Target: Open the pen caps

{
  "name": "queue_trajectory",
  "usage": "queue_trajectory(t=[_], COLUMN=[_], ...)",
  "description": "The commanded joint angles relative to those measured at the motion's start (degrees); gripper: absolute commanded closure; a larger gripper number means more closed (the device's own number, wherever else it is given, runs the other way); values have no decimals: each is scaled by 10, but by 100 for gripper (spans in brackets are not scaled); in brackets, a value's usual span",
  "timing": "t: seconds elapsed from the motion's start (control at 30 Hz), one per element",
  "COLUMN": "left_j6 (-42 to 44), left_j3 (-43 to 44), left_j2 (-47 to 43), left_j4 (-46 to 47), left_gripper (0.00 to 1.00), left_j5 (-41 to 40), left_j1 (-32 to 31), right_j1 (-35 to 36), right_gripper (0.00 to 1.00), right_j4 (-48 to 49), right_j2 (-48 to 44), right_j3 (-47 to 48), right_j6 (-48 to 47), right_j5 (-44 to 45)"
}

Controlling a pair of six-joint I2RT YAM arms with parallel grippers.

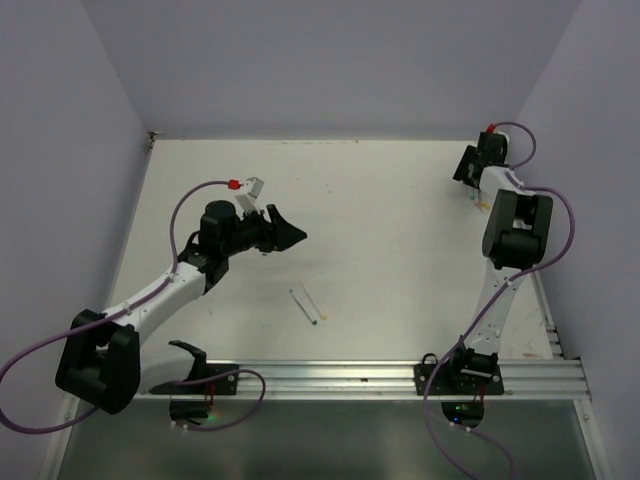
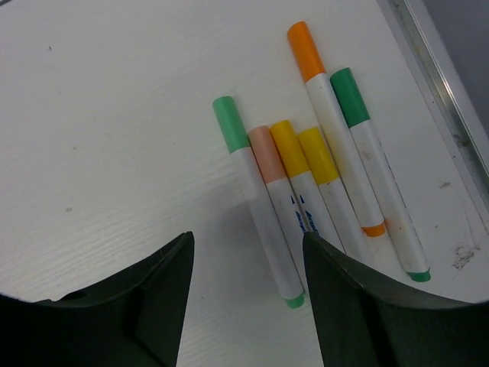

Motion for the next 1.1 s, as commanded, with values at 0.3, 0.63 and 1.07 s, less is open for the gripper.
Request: queue_trajectory(t=[0.3,0.63,1.07], left_j6=[-2,1,-7], left_j3=[-2,-10,-13], left_j2=[8,9,-9], left_j4=[35,37,20], left_gripper=[34,33,32], left_j5=[18,22,41], left_j1=[-1,2,11], right_j1=[2,2,2], right_gripper=[43,44,82], right_j4=[-56,-98,-116], right_j2=[40,54,58], right_j3=[77,93,105], right_j6=[-14,-27,-42], right_j5=[-48,-55,-79])
